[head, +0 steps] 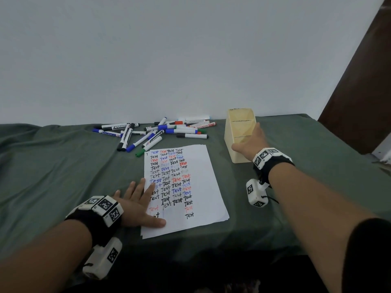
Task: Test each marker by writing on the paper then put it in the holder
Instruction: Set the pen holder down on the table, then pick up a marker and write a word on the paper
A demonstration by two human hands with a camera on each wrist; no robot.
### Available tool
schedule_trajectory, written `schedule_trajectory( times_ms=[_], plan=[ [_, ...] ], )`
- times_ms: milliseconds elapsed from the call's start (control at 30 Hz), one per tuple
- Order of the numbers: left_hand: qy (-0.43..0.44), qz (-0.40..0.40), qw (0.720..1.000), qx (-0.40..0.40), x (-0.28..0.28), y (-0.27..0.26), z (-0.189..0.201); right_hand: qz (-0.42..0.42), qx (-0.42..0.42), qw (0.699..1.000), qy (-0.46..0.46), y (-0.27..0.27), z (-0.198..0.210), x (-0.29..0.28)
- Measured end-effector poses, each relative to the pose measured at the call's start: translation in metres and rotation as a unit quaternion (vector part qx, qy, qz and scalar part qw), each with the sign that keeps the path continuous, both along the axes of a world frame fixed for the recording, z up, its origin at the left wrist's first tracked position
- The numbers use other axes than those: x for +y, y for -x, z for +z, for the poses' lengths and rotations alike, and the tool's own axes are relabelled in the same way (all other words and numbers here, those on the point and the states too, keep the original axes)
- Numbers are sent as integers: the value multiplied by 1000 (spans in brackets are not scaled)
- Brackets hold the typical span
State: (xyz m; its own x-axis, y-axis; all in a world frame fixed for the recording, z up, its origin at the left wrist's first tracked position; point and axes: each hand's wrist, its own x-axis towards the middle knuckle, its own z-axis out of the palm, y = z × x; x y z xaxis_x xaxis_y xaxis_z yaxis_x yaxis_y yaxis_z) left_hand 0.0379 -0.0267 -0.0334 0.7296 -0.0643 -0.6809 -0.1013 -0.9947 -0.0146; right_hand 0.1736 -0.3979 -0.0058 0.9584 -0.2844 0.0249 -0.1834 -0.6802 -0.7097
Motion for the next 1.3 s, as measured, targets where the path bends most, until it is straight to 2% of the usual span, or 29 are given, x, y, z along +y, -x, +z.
schedule_trajectory(
  times_ms=[267, 433, 500, 600, 700, 833, 1000, 1067, 1200, 1300],
  plan=[
    [2, -7, 1000, -11, 1, 4, -2, 26, 56, 996, 65, -2, 17, -5],
    [0, -7, 1000, -15, -1, 4, 0, 22, 86, 994, 67, -5, 25, 0],
    [1, -7, 1000, -17, -2, 5, 0, 19, 85, 990, 114, -2, 28, 6],
    [4, -6, 1000, -21, -1, 5, -2, 71, 33, 968, 239, 8, 28, 24],
    [2, -6, 1000, -22, 0, 4, -2, 212, -24, 941, 262, 18, 22, 53],
    [4, -3, 1000, -15, 0, 1, -3, 341, 26, 879, 331, 26, 10, 93],
    [2, -4, 1000, -16, 4, -1, -8, 419, 115, 825, 362, 33, -15, 106],
    [-4, -7, 1000, -16, 4, -4, -10, 425, 145, 819, 357, 33, -23, 102],
    [-11, -4, 1000, -18, 7, -15, -3, 424, 158, 828, 332, 29, -25, 96],
    [11, 5, 998, -62, 7, -39, 13, 426, 155, 826, 333, 28, -27, 97]
  ],
)
